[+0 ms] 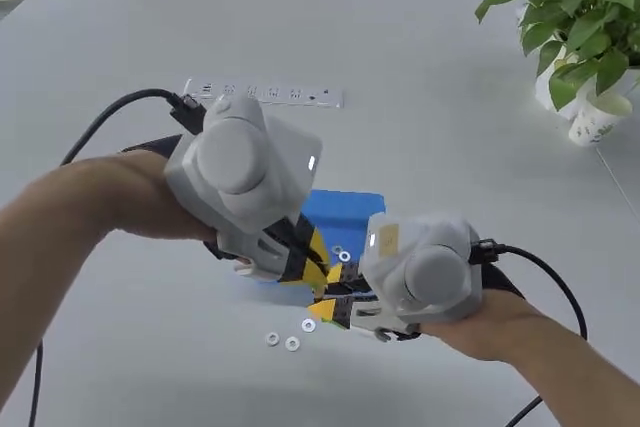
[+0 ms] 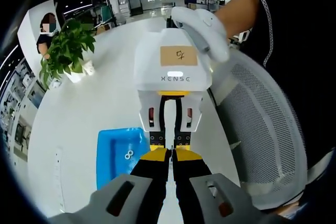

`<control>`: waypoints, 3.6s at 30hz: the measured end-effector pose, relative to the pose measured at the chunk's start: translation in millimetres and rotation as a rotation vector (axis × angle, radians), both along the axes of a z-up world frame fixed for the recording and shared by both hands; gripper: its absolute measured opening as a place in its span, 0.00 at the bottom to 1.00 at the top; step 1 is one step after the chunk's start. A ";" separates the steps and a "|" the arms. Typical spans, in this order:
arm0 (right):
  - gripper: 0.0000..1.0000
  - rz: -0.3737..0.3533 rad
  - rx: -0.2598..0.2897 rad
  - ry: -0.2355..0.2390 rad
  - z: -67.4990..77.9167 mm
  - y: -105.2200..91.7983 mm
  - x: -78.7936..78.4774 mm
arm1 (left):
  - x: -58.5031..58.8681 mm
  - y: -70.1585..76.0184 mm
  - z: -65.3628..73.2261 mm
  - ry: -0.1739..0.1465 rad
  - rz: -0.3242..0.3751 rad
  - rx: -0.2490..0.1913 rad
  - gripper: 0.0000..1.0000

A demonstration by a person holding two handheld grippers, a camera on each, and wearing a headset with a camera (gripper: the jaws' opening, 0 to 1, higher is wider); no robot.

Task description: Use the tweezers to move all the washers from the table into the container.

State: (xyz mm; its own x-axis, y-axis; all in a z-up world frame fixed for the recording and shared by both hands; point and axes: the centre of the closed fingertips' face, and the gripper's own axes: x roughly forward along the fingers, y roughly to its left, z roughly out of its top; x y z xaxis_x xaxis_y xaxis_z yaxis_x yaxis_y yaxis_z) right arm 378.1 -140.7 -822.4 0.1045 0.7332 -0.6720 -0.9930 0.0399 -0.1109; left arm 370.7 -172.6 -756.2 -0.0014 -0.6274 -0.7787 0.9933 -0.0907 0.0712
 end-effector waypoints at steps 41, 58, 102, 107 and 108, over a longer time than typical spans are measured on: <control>0.12 0.040 -0.026 0.084 -42.9 9.5 -4.8 | 2.2 13.2 -43.2 0.054 0.043 0.020 0.06; 0.12 0.030 -0.026 0.096 -47.2 7.8 -3.5 | 5.8 9.3 -45.2 0.067 0.055 0.000 0.06; 0.10 0.012 -0.015 0.121 -45.4 6.8 -2.3 | 7.9 9.6 -49.0 0.075 0.044 0.012 0.06; 0.10 0.014 -0.018 0.121 -45.2 6.2 -2.8 | 7.5 9.3 -48.6 0.077 0.045 0.011 0.06; 0.10 0.015 -0.019 0.121 -45.1 6.1 -3.0 | 7.4 9.1 -48.3 0.077 0.045 0.010 0.06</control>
State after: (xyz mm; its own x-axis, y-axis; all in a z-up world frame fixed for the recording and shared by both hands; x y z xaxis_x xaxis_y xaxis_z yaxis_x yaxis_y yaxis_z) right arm 375.1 -134.6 -867.5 0.0111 0.7213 -0.6925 -0.9997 0.0240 0.0090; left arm 378.0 -163.4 -804.5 -0.0339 -0.6204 -0.7836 0.9989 -0.0462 -0.0066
